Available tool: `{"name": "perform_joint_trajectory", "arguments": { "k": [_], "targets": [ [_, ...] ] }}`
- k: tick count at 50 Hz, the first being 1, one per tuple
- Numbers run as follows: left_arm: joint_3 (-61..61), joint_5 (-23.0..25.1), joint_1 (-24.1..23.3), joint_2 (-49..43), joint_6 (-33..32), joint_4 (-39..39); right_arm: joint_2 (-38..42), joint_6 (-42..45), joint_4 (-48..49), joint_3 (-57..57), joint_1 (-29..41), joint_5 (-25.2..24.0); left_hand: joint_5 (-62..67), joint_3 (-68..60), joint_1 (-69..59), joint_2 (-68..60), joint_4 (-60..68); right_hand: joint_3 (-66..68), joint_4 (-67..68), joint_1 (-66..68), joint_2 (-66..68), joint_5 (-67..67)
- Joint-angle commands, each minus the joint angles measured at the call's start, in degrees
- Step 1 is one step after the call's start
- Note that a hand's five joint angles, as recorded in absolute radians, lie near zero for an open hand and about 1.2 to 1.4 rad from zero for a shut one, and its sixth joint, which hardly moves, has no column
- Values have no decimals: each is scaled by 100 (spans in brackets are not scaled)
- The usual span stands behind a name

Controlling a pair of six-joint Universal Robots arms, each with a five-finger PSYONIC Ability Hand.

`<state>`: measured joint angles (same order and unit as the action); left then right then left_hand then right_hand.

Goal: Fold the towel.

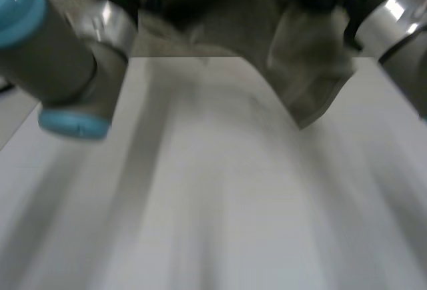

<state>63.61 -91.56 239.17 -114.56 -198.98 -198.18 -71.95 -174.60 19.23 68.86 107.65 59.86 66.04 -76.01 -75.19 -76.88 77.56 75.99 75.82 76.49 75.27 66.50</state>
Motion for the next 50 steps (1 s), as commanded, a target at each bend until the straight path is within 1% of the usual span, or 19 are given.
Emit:
{"name": "perform_joint_trajectory", "arguments": {
  "k": [1,3,4,6,12,15,17,20,21,22,23,25,28,30,31,33,35,43,50],
  "targets": [
    [2067,411,165,-119,-53,-467,208,1103,-947,980,2,-335,396,-399,-481,-312,244,401,418,351,473,350],
    [2785,490,182,-207,-114,-878,339,1724,-1297,1479,-33,-361,396,-399,-481,-312,244,401,418,351,473,350],
    [2788,490,182,-207,-115,-881,340,1727,-1299,1481,-33,-361,396,-399,-481,-312,244,401,418,351,473,350],
    [3295,516,252,-286,-220,-1169,602,2384,-1579,1884,-51,-318,396,-399,-481,-312,244,401,418,351,473,350],
    [3684,516,288,-260,-510,-1267,779,2940,-1940,2220,-77,-229,396,-399,-481,-312,244,401,418,351,473,350],
    [3737,516,384,-207,-651,-1250,797,2729,-1975,2299,-77,-159,396,-399,-481,-312,244,401,418,351,473,350],
    [3728,516,411,-198,-660,-1250,806,2109,-1897,2325,-77,33,396,-399,-481,-312,244,401,418,351,473,350],
    [3693,499,411,-163,-642,-1241,806,1745,-1835,2343,-69,148,396,-399,-481,-312,244,172,188,122,243,120],
    [3711,490,411,-129,-633,-1241,814,1423,-1765,2369,-51,288,396,-399,-481,-312,244,-378,-361,-428,-306,-429],
    [3728,498,411,-93,-625,-1250,814,1159,-1686,2412,-25,446,396,-399,-481,-312,244,-516,-500,-566,-445,-568],
    [3728,499,411,-93,-625,-1250,814,1156,-1685,2413,-25,447,396,-399,-481,-312,244,-518,-501,-568,-446,-569],
    [3737,481,411,-75,-625,-1250,797,771,-1397,2535,-33,832,396,-399,-481,-312,244,-1002,-985,-1052,-930,-1053],
    [3764,463,402,-67,-607,-1258,788,655,-1211,2598,-51,1054,396,-399,-481,-312,244,-1493,-1477,-1543,-1422,-1545],
    [3772,437,393,-67,-607,-1258,823,507,-992,2676,-60,1500,396,-399,-481,-312,244,-2297,-2280,-2347,-2226,-2348],
    [3772,437,393,-67,-607,-1258,823,506,-991,2677,-60,1502,396,-399,-481,-312,244,-2301,-2284,-2351,-2229,-2352],
    [3772,428,402,-58,-598,-1258,893,418,-982,2712,-60,1861,396,-399,-481,-312,244,-3037,-3021,-3087,-2966,-3089],
    [3772,428,437,-58,-563,-1258,902,401,-982,2729,-42,2010,396,-399,-481,-312,244,-3291,-3274,-3341,-3219,-3342],
    [3764,419,613,-67,-160,-1258,780,400,-903,2800,-68,2564,396,-399,-481,-312,244,-3412,-3395,-3461,-3340,-3463],
    [3764,419,727,-23,-36,-1232,445,444,-815,2844,-297,2653,396,-399,-481,-312,244,-3293,-3277,-3343,-3222,-3345]
  ]
}}
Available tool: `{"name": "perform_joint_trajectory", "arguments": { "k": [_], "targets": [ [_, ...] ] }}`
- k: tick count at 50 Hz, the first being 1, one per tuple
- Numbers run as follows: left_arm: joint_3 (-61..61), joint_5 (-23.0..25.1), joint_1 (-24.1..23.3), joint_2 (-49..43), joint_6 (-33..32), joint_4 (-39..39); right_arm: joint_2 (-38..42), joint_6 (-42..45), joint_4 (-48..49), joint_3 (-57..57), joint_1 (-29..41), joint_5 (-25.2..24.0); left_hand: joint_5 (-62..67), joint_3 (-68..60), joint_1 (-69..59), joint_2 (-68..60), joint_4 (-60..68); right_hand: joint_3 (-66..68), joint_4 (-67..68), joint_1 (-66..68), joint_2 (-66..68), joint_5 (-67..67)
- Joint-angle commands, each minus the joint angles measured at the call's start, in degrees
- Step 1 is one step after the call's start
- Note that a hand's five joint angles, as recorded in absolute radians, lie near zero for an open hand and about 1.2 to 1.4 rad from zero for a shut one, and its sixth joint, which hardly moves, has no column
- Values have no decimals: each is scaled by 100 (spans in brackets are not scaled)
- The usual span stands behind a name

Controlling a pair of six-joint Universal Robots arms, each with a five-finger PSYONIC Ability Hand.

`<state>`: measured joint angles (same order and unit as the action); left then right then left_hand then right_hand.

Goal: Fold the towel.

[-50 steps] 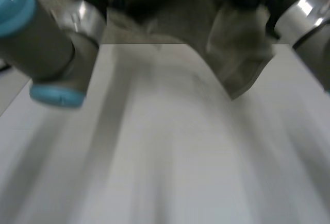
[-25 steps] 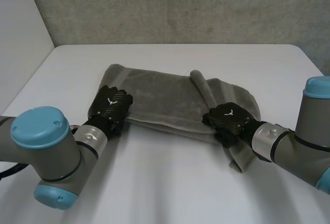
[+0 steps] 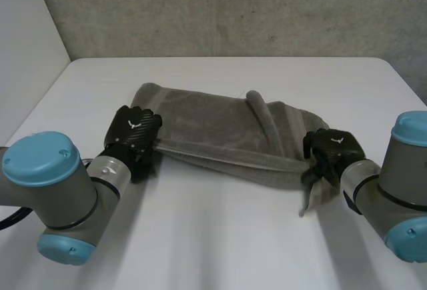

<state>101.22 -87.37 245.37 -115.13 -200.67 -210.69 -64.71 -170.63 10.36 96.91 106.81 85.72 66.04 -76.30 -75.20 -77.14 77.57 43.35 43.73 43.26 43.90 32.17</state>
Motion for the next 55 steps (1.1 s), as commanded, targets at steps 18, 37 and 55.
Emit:
{"name": "perform_joint_trajectory", "arguments": {
  "k": [18,37,55],
  "targets": [
    [12,1,143,53,300,20,-341,100,-8,91,-380,-749,396,-370,-480,-286,243,3665,3627,3674,3610,3783],
    [-419,-386,160,-677,204,-156,-903,65,-34,47,-1022,-1251,-4951,4977,4867,5061,-5103,3665,3627,3674,3610,3783],
    [-674,-816,187,-914,-59,-156,-1299,3,-237,-155,-1733,-1409,-4901,4926,4816,5011,-5053,3665,3627,3674,3610,3783]
  ]
}}
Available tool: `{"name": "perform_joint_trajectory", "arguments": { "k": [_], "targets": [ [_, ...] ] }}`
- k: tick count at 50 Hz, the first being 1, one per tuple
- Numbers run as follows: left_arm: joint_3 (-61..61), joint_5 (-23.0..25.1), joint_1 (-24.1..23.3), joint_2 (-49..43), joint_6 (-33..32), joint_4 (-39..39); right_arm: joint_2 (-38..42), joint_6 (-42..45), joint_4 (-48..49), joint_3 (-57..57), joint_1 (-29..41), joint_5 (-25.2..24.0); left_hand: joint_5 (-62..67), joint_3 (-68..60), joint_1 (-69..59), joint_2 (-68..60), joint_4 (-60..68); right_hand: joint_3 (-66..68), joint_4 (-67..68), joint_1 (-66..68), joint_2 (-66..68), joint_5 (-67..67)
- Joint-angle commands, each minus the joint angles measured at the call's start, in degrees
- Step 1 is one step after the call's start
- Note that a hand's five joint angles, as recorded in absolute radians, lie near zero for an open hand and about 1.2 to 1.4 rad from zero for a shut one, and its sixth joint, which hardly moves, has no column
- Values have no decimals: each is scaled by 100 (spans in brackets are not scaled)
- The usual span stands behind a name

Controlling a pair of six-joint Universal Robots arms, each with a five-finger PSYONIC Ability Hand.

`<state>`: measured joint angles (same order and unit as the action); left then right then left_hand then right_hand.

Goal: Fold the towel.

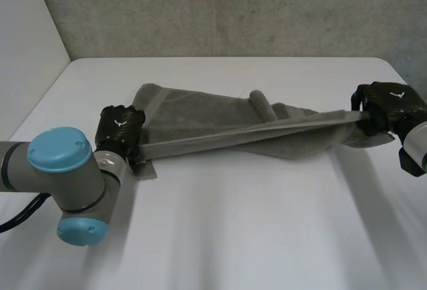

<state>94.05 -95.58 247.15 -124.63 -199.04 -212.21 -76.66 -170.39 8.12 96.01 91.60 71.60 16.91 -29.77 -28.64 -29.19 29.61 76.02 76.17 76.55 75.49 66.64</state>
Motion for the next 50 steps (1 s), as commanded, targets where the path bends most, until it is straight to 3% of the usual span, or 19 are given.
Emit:
{"name": "perform_joint_trajectory", "arguments": {
  "k": [1,9,12,14,15,16,23,28,33,38,44,47,50],
  "targets": [
    [43,4,9,35,-222,-4,-121,-21,-12,-82,-256,3,13,274,160,216,-258,398,383,345,451,336],
    [79,-14,97,79,-548,5,-130,-21,-21,-187,-449,3,215,72,-42,14,-56,398,383,345,451,336],
    [87,-58,150,194,-583,57,-130,-12,-48,-196,-476,-6,1056,-769,-883,-827,785,398,383,345,451,336],
    [140,-58,211,421,-592,75,-121,49,-179,-249,-467,-50,4252,-3965,-4078,-4023,3981,398,383,345,451,336],
    [140,-58,211,422,-592,75,-121,50,-179,-249,-467,-50,4269,-3982,-4095,-4040,3998,398,383,345,451,336],
    [201,-32,237,579,-592,75,-112,76,-354,-275,-450,-128,5299,-5012,-5126,-5070,5028,398,383,345,451,336],
    [342,4,290,1389,-592,268,-121,577,-1551,-592,-441,-736,5309,-5023,-5136,-5081,5039,398,383,345,451,336],
    [377,118,308,2496,-565,962,-480,1383,-2988,-1258,-441,-1174,5309,-5023,-5136,-5081,5039,398,383,345,451,336],
    [167,854,421,3768,-530,1577,-858,2008,-4087,-1952,-441,-1228,5309,-5023,-5136,-5081,5039,398,383,345,451,336],
    [-70,1198,624,4148,-495,1893,-1017,2456,-4617,-2515,-415,-1237,5309,-5023,-5136,-5081,5039,398,383,345,451,336],
    [-335,1199,730,3911,-469,2140,-703,2809,-4557,-2674,-240,-1123,5309,-5023,-5136,-5081,5039,398,383,345,451,336],
    [-572,1164,730,3182,-460,2219,-314,2915,-4486,-2754,69,-1034,5309,-5023,-5136,-5081,5039,398,383,345,451,336],
    [-967,1094,730,2426,-469,2404,415,3170,-4310,-3035,526,-621,5309,-5023,-5136,-5081,5039,398,383,345,451,336]
  ]
}}
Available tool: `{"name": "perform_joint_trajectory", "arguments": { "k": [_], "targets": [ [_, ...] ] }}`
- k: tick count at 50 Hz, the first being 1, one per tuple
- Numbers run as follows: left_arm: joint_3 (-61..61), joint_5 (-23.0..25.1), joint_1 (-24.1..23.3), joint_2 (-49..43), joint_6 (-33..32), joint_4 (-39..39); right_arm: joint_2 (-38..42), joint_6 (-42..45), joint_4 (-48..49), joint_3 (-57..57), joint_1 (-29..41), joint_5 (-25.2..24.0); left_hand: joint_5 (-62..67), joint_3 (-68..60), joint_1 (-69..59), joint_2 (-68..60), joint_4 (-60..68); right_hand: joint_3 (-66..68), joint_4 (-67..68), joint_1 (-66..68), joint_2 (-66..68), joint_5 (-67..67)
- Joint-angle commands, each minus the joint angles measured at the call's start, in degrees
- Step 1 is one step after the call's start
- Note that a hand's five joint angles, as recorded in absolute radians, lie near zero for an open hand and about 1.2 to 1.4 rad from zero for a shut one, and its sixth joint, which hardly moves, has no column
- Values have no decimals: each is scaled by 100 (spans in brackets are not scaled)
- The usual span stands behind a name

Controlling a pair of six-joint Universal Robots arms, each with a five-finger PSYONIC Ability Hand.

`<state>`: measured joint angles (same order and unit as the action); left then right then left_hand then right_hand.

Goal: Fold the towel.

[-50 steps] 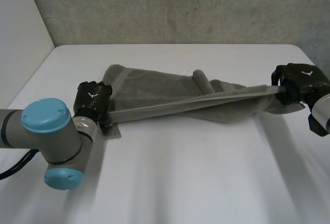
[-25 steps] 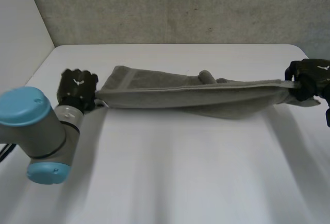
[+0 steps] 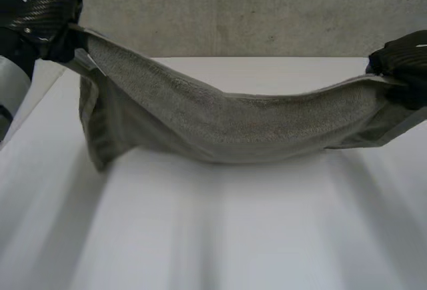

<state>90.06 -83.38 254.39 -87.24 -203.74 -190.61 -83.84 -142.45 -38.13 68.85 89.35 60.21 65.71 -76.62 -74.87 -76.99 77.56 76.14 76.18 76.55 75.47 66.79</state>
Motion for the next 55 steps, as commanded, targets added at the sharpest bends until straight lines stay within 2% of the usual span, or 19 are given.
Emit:
{"name": "perform_joint_trajectory", "arguments": {
  "k": [1,3,5,6,8,9,10,11,13,14,16,19,22,30,35,38,43,48,55],
  "targets": [
    [-803,-169,5,-1731,-7,339,1437,446,436,-450,838,805,429,-338,-513,-301,244,386,382,345,453,321],
    [-1140,-205,-3,-2192,-25,419,1739,482,640,-609,909,1028,429,-338,-513,-301,244,386,382,345,453,321],
    [-1996,-301,-100,-2953,-43,577,2334,412,1321,-1073,1162,1343,429,-338,-513,-301,244,386,382,345,453,321],
    [-2001,-302,-100,-2957,-43,578,2337,411,1325,-1075,1164,1344,429,-338,-513,-301,244,386,382,345,453,321],
    [-2520,-390,-126,-3291,-43,595,2687,341,2208,-1521,1427,1528,429,-338,-513,-301,244,386,382,345,453,321],
    [-3076,-494,-126,-3552,-34,595,2689,341,2213,-1523,1427,1529,429,-338,-513,-301,244,386,382,345,453,321],
    [-3717,-643,-144,-3781,-34,595,2732,298,2718,-1706,1471,1633,429,-338,-513,-301,244,386,382,345,453,321],
    [-3724,-644,-144,-3783,-34,595,2733,297,2723,-1708,1471,1634,429,-338,-513,-301,244,386,382,345,453,321],
    [-5018,-986,-301,-4028,10,578,2672,105,4016,-2093,1489,1896,429,-338,-513,-301,244,386,382,345,453,321],
    [-5024,-987,-302,-4029,10,578,2671,104,4023,-2094,1489,1898,429,-338,-513,-301,244,386,382,345,453,321],
    [-6066,-1093,-469,-4073,80,464,2409,-342,5327,-2322,1498,2195,429,-338,-513,-301,244,386,382,345,453,321],
    [-6404,-1119,-496,-4047,133,314,2153,-878,5990,-2341,1480,2223,429,-338,-513,-301,244,386,382,345,453,321],
    [-6563,-1119,-513,-3950,300,-82,2117,-1109,6027,-2358,1454,2170,429,-338,-513,-301,244,386,382,345,453,321],
    [-5490,-1031,-504,-3748,397,-477,2100,-1373,5799,-1655,1419,1502,429,-338,-513,-301,244,386,382,345,453,321],
    [-3650,-576,-338,-3722,423,-757,2100,-1381,5728,-621,1358,705,429,-338,-513,-301,244,386,382,345,453,321],
    [-3144,-434,-250,-3713,423,-934,2117,-1373,5694,-41,1112,344,429,-338,-513,-301,244,386,382,345,453,321],
    [-1407,23,-135,-3722,353,-1925,2275,-1311,5474,707,936,9,429,-338,-513,-301,244,386,382,345,453,321],
    [-562,173,-118,-3713,335,-2427,2460,-979,5246,1235,778,8,429,-338,-513,-301,244,386,382,345,453,321],
    [56,190,155,-3273,195,-2472,2170,-186,4735,1773,373,43,429,-338,-513,-301,244,386,382,345,453,321]
  ]
}}
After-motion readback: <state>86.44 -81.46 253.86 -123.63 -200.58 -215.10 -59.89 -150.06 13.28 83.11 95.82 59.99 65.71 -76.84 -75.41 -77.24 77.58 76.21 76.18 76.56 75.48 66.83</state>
